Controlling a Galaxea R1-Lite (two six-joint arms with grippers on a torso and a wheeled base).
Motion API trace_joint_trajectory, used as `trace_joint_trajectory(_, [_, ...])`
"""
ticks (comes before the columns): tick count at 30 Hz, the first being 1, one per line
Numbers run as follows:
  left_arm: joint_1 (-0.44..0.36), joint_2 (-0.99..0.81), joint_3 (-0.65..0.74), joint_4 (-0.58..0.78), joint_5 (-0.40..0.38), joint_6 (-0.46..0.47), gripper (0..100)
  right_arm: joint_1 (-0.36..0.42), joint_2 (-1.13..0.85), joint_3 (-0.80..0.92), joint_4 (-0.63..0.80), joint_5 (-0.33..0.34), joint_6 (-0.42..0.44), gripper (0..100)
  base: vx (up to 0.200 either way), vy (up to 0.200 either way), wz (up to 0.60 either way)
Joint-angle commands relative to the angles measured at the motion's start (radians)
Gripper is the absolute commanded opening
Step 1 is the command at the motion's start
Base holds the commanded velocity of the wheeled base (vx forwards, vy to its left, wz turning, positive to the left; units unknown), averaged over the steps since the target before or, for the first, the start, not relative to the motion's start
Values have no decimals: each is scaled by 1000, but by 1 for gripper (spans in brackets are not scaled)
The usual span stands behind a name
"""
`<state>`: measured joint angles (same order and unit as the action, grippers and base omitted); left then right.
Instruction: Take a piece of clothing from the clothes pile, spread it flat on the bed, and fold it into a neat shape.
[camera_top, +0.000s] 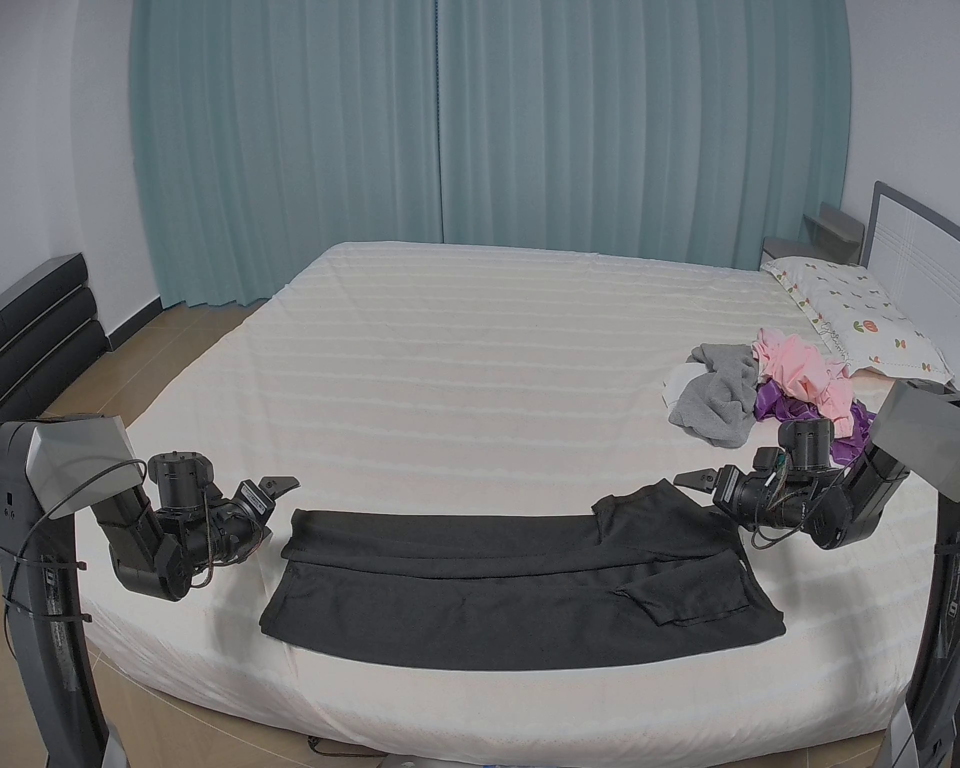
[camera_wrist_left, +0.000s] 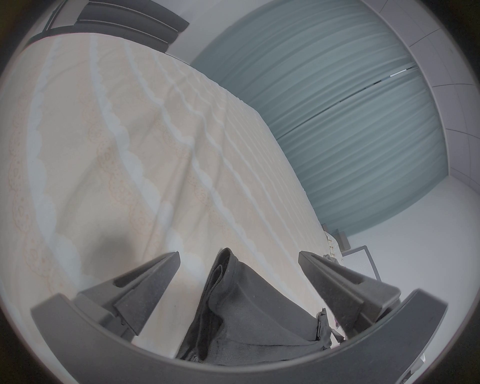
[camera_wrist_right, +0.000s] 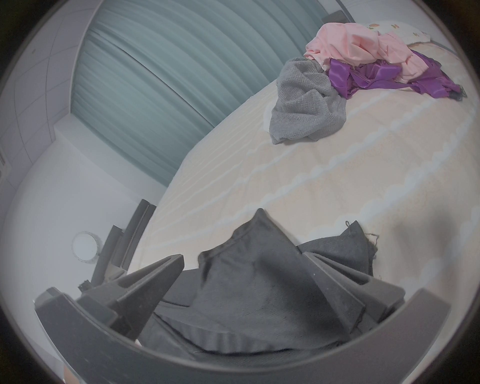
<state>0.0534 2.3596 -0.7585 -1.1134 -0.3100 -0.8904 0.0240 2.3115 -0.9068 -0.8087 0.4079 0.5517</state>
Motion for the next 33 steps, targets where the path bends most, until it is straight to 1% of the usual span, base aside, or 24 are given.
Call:
trace_joint_trajectory(1, [0, 1, -1, 0, 0, 1, 100, 1, 78, -32, 0, -15, -26, 100, 0, 0, 0])
trace_joint_trajectory(7, [0, 1, 1, 0, 0, 1, 100, 1, 88, -24, -7, -15, -32, 100, 0, 0, 0])
trace_joint_trajectory(12, [0, 1, 1, 0, 0, 1, 100, -1, 89, -20, -9, -17, -56, 100, 0, 0, 0])
trace_joint_trajectory(13, [0, 1, -1, 0, 0, 1, 100, -3, 89, -18, -9, -17, -59, 0, 0, 0, 0])
trace_joint_trajectory(16, [0, 1, -1, -2, 0, 1, 100, -12, 77, 0, -6, -17, -96, 0, 0, 0, 0])
trace_joint_trajectory(17, [0, 1, -1, -2, 0, 1, 100, -12, 77, 0, -6, -17, -96, 0, 0, 0, 0])
trace_joint_trajectory(18, [0, 1, -1, -2, 0, 1, 100, -16, 68, 17, -7, -18, -119, 0, 0, 0, 0])
trace_joint_trajectory(30, [-3, -10, 13, -3, 2, 4, 100, -41, -55, 114, -7, -3, -127, 0, 0, 0, 0])
trace_joint_trajectory(33, [-9, -39, 27, 3, 5, 8, 100, -44, -73, 144, -9, -3, -125, 0, 0, 0, 0])
